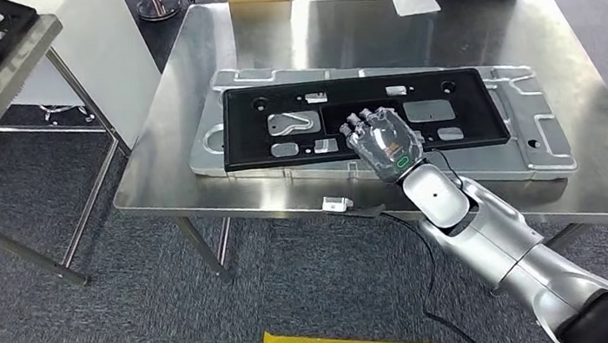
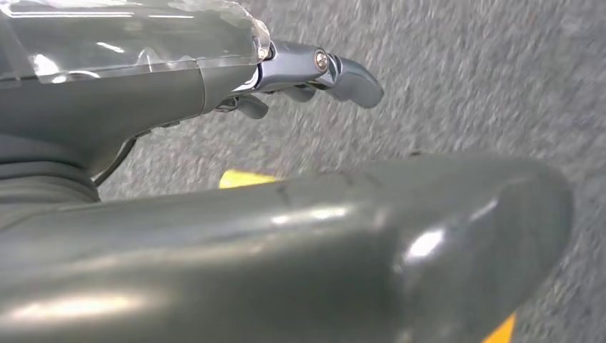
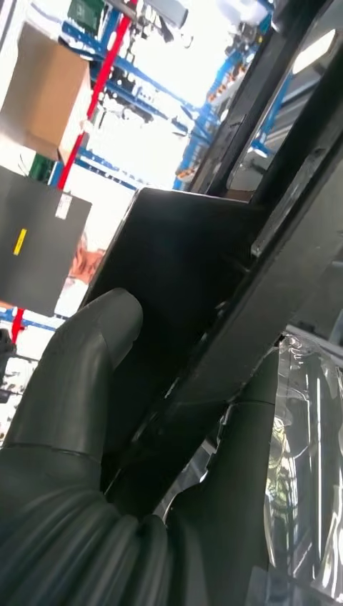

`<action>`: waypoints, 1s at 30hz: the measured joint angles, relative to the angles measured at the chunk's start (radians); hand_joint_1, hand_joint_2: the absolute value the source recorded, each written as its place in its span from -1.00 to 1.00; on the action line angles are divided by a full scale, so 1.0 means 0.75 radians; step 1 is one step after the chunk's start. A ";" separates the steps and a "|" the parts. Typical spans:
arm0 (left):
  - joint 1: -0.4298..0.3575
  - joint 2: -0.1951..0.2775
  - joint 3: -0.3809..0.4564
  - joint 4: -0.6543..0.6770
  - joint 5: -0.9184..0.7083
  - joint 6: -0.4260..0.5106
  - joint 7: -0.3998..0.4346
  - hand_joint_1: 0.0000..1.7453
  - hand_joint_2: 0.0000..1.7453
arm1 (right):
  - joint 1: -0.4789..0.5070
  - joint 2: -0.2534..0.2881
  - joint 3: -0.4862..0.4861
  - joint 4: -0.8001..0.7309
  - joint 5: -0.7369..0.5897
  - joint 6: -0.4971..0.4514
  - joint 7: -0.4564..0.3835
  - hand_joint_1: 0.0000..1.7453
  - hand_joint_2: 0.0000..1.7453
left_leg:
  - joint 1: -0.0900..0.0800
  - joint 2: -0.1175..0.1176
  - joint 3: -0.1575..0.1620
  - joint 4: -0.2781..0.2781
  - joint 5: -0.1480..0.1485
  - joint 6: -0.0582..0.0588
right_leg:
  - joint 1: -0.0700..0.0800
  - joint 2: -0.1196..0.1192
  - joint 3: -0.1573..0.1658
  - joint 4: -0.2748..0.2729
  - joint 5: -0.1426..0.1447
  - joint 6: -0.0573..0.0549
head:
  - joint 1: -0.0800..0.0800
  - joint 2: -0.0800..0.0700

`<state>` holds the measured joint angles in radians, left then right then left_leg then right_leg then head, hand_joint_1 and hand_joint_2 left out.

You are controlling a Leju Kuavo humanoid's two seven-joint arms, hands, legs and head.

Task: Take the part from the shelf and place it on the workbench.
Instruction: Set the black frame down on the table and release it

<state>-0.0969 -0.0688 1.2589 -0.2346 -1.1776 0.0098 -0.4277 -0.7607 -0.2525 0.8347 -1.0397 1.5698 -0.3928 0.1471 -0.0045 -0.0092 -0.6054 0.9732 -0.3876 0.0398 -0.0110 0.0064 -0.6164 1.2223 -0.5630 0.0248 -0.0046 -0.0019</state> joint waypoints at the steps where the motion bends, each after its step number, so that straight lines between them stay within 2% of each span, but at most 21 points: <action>1: -0.001 0.000 0.000 0.000 0.001 0.000 0.000 -1.00 -1.00 | 0.003 0.001 0.000 0.003 0.000 0.000 -0.003 1.00 1.00 | 0.000 -0.002 0.015 0.001 -0.014 0.000 | -0.002 -0.001 -0.053 0.055 -0.041 0.005 | 0.000 0.000; 2: -0.001 0.000 0.000 0.000 0.002 0.000 0.001 -1.00 -1.00 | 0.008 0.001 -0.001 0.007 0.000 0.000 -0.006 1.00 1.00 | 0.000 -0.004 0.032 0.002 -0.030 -0.001 | -0.003 -0.001 -0.090 0.075 -0.072 0.009 | 0.000 0.000; 3: 0.001 0.000 0.000 0.000 0.003 -0.001 0.001 -1.00 -1.00 | 0.011 0.002 -0.001 0.011 0.000 0.000 -0.009 1.00 1.00 | 0.000 -0.007 0.051 0.003 -0.046 -0.002 | -0.003 -0.002 -0.108 0.055 -0.076 0.011 | 0.000 0.000; 4: 0.002 -0.001 0.000 0.000 0.002 -0.001 0.001 -1.00 -1.00 | 0.013 0.002 -0.003 0.014 0.000 0.000 -0.010 1.00 1.00 | 0.000 -0.009 0.072 0.005 -0.063 -0.004 | -0.003 -0.002 -0.108 -0.002 -0.043 0.010 | 0.000 0.000; 7: 0.002 -0.004 0.000 0.000 0.002 -0.002 0.002 -1.00 -1.00 | 0.015 0.003 -0.008 0.024 0.000 0.000 -0.011 1.00 1.00 | -0.004 -0.013 0.122 0.017 -0.118 -0.017 | 0.003 -0.006 -0.075 -0.232 0.187 -0.010 | -0.001 0.000; 8: 0.001 -0.004 0.000 0.000 0.002 -0.003 0.002 -1.00 -1.00 | 0.015 0.004 -0.009 0.026 0.000 0.000 -0.011 1.00 1.00 | -0.005 -0.015 0.130 0.018 -0.132 -0.024 | 0.006 -0.007 -0.070 -0.267 0.233 -0.021 | -0.002 0.000; 9: -0.001 -0.004 0.000 0.001 0.002 -0.003 0.002 -1.00 -1.00 | 0.015 0.006 -0.010 0.028 0.000 0.000 -0.007 1.00 1.00 | -0.006 -0.016 0.136 0.023 -0.141 -0.032 | 0.009 -0.007 -0.068 -0.277 0.243 -0.030 | -0.003 0.000; 11: -0.003 -0.002 0.001 0.001 0.003 -0.003 0.002 -1.00 -1.00 | 0.011 0.008 -0.014 0.029 0.000 -0.001 0.012 1.00 1.00 | -0.005 -0.015 0.142 0.034 -0.154 -0.048 | 0.007 -0.004 -0.049 -0.280 0.228 -0.049 | -0.004 0.000; 13: -0.005 0.000 0.000 0.001 0.006 -0.001 0.001 -1.00 -1.00 | 0.004 0.009 -0.018 0.033 0.000 -0.003 0.046 1.00 1.00 | -0.001 -0.008 0.108 0.117 -0.171 -0.062 | 0.003 -0.003 -0.021 -0.284 0.208 -0.064 | -0.006 0.000; 16: -0.005 0.000 0.000 0.001 0.008 0.000 0.000 -1.00 -1.00 | 0.002 0.009 -0.022 0.044 0.000 -0.007 0.085 1.00 1.00 | 0.010 -0.001 -0.049 0.354 -0.245 -0.082 | 0.002 -0.002 0.022 -0.286 0.171 -0.072 | -0.009 0.000; 17: -0.003 0.000 0.000 0.001 0.008 0.000 0.000 -1.00 -1.00 | 0.006 0.009 -0.025 0.048 0.000 -0.009 0.089 1.00 1.00 | 0.013 0.000 -0.093 0.395 -0.265 -0.086 | 0.002 -0.001 0.041 -0.286 0.155 -0.071 | -0.009 0.000; 18: 0.000 0.000 0.000 0.001 0.008 0.000 0.000 -1.00 -1.00 | 0.011 0.009 -0.029 0.053 0.000 -0.012 0.090 1.00 1.00 | 0.014 0.001 -0.119 0.394 -0.266 -0.087 | 0.002 0.001 0.062 -0.286 0.138 -0.070 | -0.009 0.000; 19: 0.003 0.000 0.000 0.001 0.009 0.000 0.000 -1.00 -1.00 | 0.016 0.009 -0.034 0.058 0.000 -0.015 0.087 1.00 1.00 | 0.015 0.002 -0.124 0.350 -0.239 -0.085 | 0.002 0.002 0.086 -0.286 0.120 -0.067 | -0.009 0.000; 20: 0.004 0.001 0.001 0.001 0.009 0.001 0.000 -1.00 -1.00 | 0.021 0.009 -0.041 0.063 0.000 -0.018 0.084 1.00 1.00 | 0.015 0.002 -0.114 0.272 -0.178 -0.078 | 0.002 0.002 0.110 -0.286 0.102 -0.064 | -0.009 0.000; 21: 0.005 0.002 0.001 0.001 0.009 0.001 0.000 -1.00 -1.00 | 0.024 0.008 -0.050 0.068 0.000 -0.023 0.081 1.00 1.00 | 0.012 0.002 -0.103 0.183 -0.092 -0.068 | 0.002 0.002 0.131 -0.286 0.085 -0.060 | -0.008 0.000; 23: 0.006 0.003 0.001 0.001 0.009 0.001 -0.001 -1.00 -1.00 | 0.029 0.008 -0.064 0.077 0.000 -0.033 0.077 1.00 1.00 | 0.003 0.003 -0.085 0.063 0.020 -0.051 | 0.002 0.004 0.154 -0.292 0.059 -0.048 | -0.006 0.000; 24: 0.006 0.005 0.001 0.001 0.009 0.001 -0.001 -1.00 -1.00 | 0.032 0.008 -0.070 0.081 0.000 -0.037 0.077 1.00 1.00 | -0.002 0.004 -0.082 0.042 0.039 -0.043 | 0.001 0.005 0.158 -0.293 0.055 -0.039 | -0.005 0.000; 26: 0.007 0.005 0.001 0.002 0.009 0.003 -0.001 -1.00 -1.00 | 0.039 0.008 -0.080 0.084 -0.001 -0.040 0.072 1.00 1.00 | -0.002 0.005 -0.063 0.031 0.031 -0.030 | -0.001 0.006 0.158 -0.279 0.059 -0.021 | -0.003 0.000; 27: 0.006 0.006 0.001 0.002 0.009 0.003 -0.002 -1.00 -1.00 | 0.042 0.007 -0.089 0.086 -0.001 -0.043 0.069 1.00 1.00 | 0.000 0.005 -0.050 0.021 0.028 -0.024 | -0.001 0.005 0.144 -0.246 0.067 -0.015 | -0.003 0.000; 28: 0.005 0.006 0.001 0.002 0.009 0.004 -0.002 -1.00 -0.50 | 0.043 0.008 -0.098 0.088 -0.001 -0.047 0.065 0.50 0.50 | 0.003 0.005 -0.036 0.013 0.025 -0.017 | -0.002 0.004 0.112 -0.190 0.068 -0.010 | -0.002 0.000; 30: 0.000 0.006 0.001 0.002 0.010 0.013 0.000 -1.00 0.50 | 0.050 0.008 -0.117 0.096 -0.001 -0.056 0.055 -0.50 -0.50 | 0.005 0.003 -0.013 0.004 0.013 -0.008 | -0.003 0.002 0.008 -0.031 0.028 0.002 | 0.000 0.000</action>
<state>-0.0969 -0.0640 1.2596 -0.2335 -1.1701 0.0193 -0.4277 -0.7235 -0.2466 0.7472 -0.9680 1.5690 -0.4350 0.1881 -0.0006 -0.0066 -0.6153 0.9764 -0.3781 0.0337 -0.0136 0.0081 -0.6105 1.1990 -0.5422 0.0262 -0.0049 -0.0019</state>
